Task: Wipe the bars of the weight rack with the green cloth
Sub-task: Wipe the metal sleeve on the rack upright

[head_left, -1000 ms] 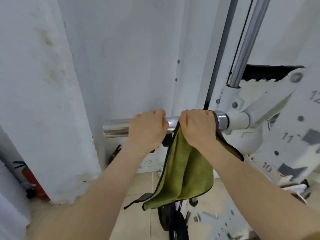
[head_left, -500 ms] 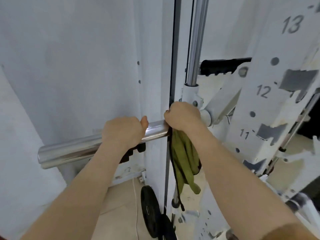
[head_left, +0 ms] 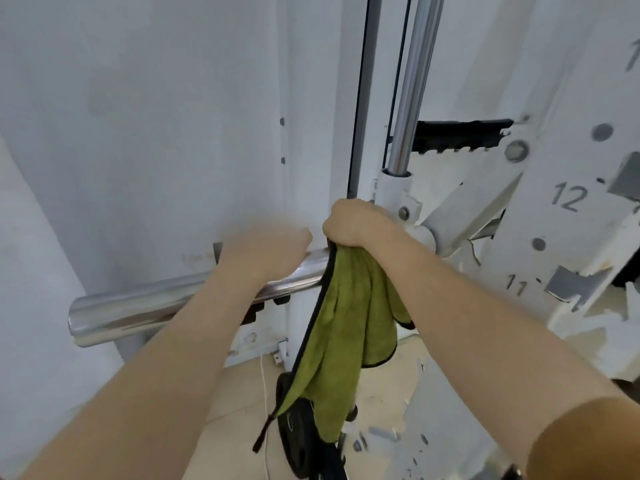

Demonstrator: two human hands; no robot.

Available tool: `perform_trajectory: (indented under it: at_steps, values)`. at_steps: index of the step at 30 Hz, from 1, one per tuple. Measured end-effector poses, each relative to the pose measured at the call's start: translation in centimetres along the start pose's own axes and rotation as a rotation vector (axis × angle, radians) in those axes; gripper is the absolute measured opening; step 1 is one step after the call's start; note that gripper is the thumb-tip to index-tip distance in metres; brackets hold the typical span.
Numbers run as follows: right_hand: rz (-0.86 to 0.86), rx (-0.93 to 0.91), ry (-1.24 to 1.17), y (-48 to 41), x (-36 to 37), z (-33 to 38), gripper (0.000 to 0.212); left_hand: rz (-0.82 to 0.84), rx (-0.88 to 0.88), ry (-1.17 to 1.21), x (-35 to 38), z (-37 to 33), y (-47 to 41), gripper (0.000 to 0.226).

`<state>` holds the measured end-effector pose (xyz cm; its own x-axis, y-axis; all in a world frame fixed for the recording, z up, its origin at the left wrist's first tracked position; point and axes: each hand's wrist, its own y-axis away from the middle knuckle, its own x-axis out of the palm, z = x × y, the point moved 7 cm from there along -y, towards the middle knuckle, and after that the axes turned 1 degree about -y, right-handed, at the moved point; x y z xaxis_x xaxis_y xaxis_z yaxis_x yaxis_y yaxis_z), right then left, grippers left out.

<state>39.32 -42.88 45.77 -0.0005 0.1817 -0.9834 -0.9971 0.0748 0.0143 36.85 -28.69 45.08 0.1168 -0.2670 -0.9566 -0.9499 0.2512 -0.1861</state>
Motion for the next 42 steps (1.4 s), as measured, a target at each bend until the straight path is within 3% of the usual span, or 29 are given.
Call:
perform_trajectory:
  at_steps: [2, 4, 5, 8, 11, 13, 15, 18, 21, 23, 24, 26, 28, 30, 33, 36, 40, 42]
  values:
    - [-0.226, -0.010, -0.050, 2.1, -0.4, -1.0, 0.026, 0.363, -0.052, 0.268, 1.6, -0.4, -0.6, 0.054]
    - [-0.347, -0.018, -0.115, 3.6, -0.3, -1.9, 0.032, 0.441, -0.079, 0.326, 1.9, -0.3, -0.1, 0.050]
    - [-0.333, -0.007, -0.124, 3.3, -0.1, -2.3, 0.032, 0.362, -0.035, 0.244, 1.6, -0.4, 0.2, 0.045]
    - [-0.034, 0.007, -0.019, 0.4, 0.5, -1.6, 0.024, -0.250, 0.135, -0.241, 0.0, -1.9, 3.0, 0.039]
    - [0.268, -0.008, 0.169, -1.8, 1.2, 0.0, 0.033, -0.569, 0.174, -0.263, 1.2, -1.7, 6.1, 0.037]
    - [0.348, -0.043, 0.273, -2.4, 1.8, 0.8, 0.037, -0.671, 0.226, -0.256, 2.1, -1.4, 6.9, 0.032]
    - [0.354, -0.022, 0.301, -2.8, 2.0, 0.9, 0.029, -0.660, 0.226, -0.208, 1.5, -1.3, 7.0, 0.031]
    - [0.178, 0.036, 0.222, -2.6, 0.8, 1.2, 0.012, -0.480, 0.140, -0.205, -0.6, -1.4, 5.3, 0.037]
    - [-0.120, 0.079, 0.031, 0.1, -1.2, 0.7, 0.018, -0.218, 0.067, -0.145, -0.6, -0.6, 2.4, 0.046]
    - [-0.346, 0.049, -0.097, 2.7, -1.1, -0.7, 0.028, -0.233, 0.056, -0.192, -0.7, -0.8, 2.8, 0.046]
    - [-0.499, -0.018, -0.145, 4.3, -0.8, -1.3, 0.032, -0.319, 0.104, -0.260, -0.7, -1.3, 3.5, 0.045]
    - [-0.814, -0.214, -0.301, 7.7, 0.4, -2.1, 0.027, -0.465, 0.136, -0.319, -0.1, -1.8, 5.5, 0.038]
    - [-1.000, -0.227, -0.509, 9.3, 2.4, -2.7, 0.025, -0.560, 0.123, -0.287, 0.3, -1.5, 6.0, 0.038]
    - [-1.161, -0.014, -0.831, 10.1, 4.1, -3.4, 0.032, -0.557, 0.117, -0.258, 0.5, -1.4, 6.0, 0.042]
    - [-1.374, 0.507, -1.436, 12.3, 6.4, -4.9, 0.029, -0.575, 0.123, -0.273, 0.4, -1.4, 6.2, 0.046]
    - [-1.126, 0.689, -2.201, 9.4, 9.3, -6.6, 0.030, -0.624, 0.140, -0.267, 0.1, -1.4, 6.2, 0.046]
    - [-0.890, 0.772, -2.427, 7.1, 11.6, -6.3, 0.026, -0.657, 0.139, -0.301, 0.2, -1.5, 6.2, 0.044]
    - [-0.593, 0.652, -2.618, 6.4, 12.1, -3.7, 0.030, -0.667, 0.140, -0.294, 0.2, -1.5, 6.3, 0.043]
